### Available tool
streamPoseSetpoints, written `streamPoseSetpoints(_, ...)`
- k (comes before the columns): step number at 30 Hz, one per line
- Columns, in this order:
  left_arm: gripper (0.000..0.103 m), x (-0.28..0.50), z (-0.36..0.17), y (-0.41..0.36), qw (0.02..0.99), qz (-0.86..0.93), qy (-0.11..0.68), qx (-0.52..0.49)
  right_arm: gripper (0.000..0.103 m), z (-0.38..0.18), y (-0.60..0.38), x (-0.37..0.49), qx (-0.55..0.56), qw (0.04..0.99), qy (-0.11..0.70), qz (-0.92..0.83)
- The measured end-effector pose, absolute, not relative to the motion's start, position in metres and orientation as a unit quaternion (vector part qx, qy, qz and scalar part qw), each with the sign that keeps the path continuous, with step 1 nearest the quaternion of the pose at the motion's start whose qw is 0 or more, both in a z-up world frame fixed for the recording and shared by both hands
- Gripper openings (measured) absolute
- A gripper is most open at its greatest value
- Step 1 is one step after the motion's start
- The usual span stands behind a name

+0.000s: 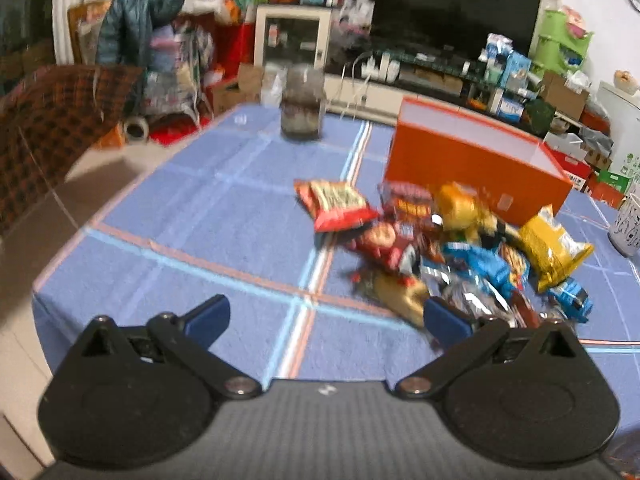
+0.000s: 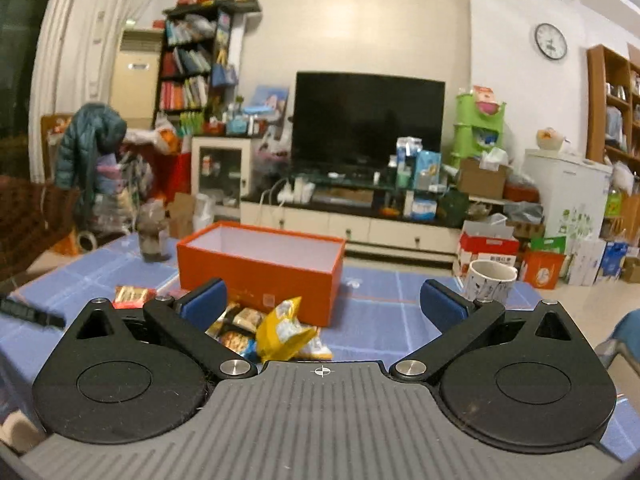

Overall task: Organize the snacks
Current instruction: 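Move both tools toward the snack heap beside the orange box, then grasp the yellow chip bag with the right tool while the left tool grasps the silver foil bag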

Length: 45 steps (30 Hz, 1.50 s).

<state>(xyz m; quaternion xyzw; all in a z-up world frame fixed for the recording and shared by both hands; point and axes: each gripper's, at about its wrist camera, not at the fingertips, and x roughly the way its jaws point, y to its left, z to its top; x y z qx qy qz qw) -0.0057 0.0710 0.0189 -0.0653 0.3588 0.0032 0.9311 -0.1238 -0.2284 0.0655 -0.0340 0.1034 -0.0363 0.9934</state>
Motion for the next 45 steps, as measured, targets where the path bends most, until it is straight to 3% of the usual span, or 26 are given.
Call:
streamPoseSetpoints(3,0.102,-0.006,0.007,0.062,0.921,-0.014,0.375,-0.103,0.097,0.061,-0.236,-0.12,-0.045,0.997,0.065,-0.01)
streamPoseSetpoints(9,0.102,0.006,0.001,0.038,0.915,-0.013,0.377,-0.14,0.095,0.018,-0.242,-0.067,-0.13,0.984,0.124,0.007)
streamPoseSetpoints(14,0.102,0.017,-0.009,0.028,0.909,-0.015,0.386,-0.159,0.071,-0.027,-0.252,-0.015,-0.117,0.961,0.242,0.07)
streamPoseSetpoints(24,0.102,0.028,-0.023,0.016,0.892,-0.014,0.409,-0.191,0.071,-0.072,-0.273,0.05,-0.036,0.936,0.327,0.124)
streamPoseSetpoints(38,0.102,0.031,-0.025,0.0,0.893,0.0,0.404,-0.199,0.071,-0.045,-0.259,0.032,-0.069,0.956,0.25,0.14)
streamPoseSetpoints(45,0.102,0.031,-0.026,0.001,0.897,0.015,0.397,-0.196,0.076,-0.03,-0.231,0.041,-0.135,0.961,0.214,0.11)
